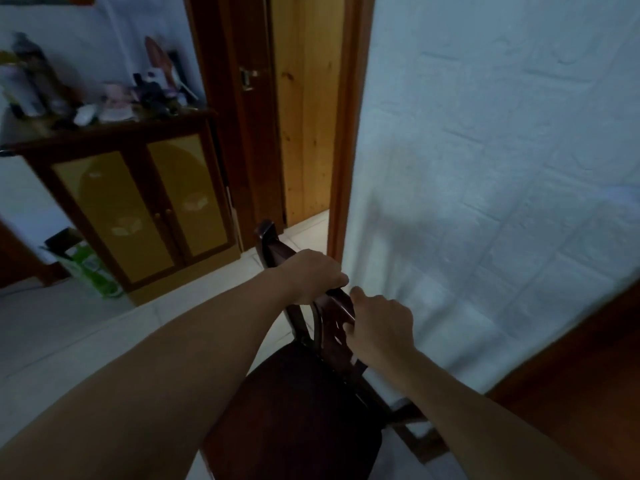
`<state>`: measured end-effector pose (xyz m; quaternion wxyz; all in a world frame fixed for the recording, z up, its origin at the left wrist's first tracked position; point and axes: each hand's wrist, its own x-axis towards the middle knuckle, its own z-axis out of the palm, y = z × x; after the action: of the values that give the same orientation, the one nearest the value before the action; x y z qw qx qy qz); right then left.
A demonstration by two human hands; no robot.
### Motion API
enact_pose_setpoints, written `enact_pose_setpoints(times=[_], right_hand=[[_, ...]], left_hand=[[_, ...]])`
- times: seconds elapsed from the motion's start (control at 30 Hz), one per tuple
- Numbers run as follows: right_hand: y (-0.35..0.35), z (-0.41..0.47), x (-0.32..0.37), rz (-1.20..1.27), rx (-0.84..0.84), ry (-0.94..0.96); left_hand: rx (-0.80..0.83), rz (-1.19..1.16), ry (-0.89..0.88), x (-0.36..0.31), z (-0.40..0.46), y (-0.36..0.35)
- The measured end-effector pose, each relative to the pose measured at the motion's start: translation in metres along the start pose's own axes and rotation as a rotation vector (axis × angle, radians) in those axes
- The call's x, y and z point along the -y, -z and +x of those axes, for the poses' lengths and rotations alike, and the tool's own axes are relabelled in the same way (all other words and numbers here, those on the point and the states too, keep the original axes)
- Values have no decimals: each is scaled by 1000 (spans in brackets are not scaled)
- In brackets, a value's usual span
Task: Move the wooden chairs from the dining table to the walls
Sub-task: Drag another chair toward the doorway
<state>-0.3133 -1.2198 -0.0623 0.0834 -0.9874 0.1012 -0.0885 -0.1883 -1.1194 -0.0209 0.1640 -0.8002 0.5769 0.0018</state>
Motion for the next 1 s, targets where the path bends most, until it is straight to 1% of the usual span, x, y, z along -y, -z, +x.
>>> enact_pose_setpoints(times=[0.2, 0.3, 0.4, 0.5, 0.67, 1.0], right_hand=[[-1, 32, -64, -75, 23, -91], [-5, 46, -88, -82, 22, -156], [-14, 62, -108, -59, 46, -234], [-23, 77, -126, -96, 65, -319], [-36, 99, -145, -108, 61, -440], [-59, 108, -146, -139, 88, -636]], left_hand=[[-3, 20, -39, 1, 87, 3], [0, -18, -41, 4, 121, 3], [-36, -53, -65, 9, 153, -2], [-91, -129, -45, 14, 182, -15], [-168, -266, -98, 24, 221, -37], [-160, -221, -151, 30, 243, -53]])
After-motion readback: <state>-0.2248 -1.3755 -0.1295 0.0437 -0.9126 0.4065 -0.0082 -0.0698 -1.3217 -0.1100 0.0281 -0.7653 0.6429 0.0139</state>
